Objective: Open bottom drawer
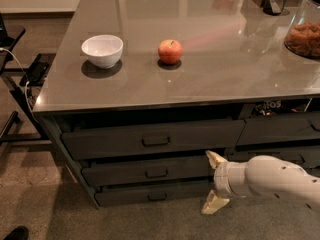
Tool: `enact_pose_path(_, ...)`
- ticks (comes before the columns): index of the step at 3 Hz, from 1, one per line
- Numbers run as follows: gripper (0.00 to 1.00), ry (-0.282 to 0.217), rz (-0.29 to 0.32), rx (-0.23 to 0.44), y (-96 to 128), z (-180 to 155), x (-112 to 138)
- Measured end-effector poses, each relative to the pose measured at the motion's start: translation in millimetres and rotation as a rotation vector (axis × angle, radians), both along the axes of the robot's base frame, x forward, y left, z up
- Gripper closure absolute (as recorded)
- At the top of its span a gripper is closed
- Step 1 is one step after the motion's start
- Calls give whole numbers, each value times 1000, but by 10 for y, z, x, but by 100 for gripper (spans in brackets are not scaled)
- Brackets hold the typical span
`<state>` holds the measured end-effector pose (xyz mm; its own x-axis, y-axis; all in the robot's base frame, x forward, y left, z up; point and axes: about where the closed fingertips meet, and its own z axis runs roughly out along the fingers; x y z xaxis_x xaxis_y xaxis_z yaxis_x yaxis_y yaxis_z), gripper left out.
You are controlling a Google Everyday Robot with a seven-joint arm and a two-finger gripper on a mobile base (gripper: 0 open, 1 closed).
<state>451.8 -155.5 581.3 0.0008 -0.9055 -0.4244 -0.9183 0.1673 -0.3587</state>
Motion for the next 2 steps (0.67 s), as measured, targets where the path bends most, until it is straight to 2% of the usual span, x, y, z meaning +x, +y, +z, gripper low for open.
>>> enact_pose_path(1,0,-18,42,30,36,-68,-2)
enact_pose_path(2,0,-31,119,123,32,-301,37)
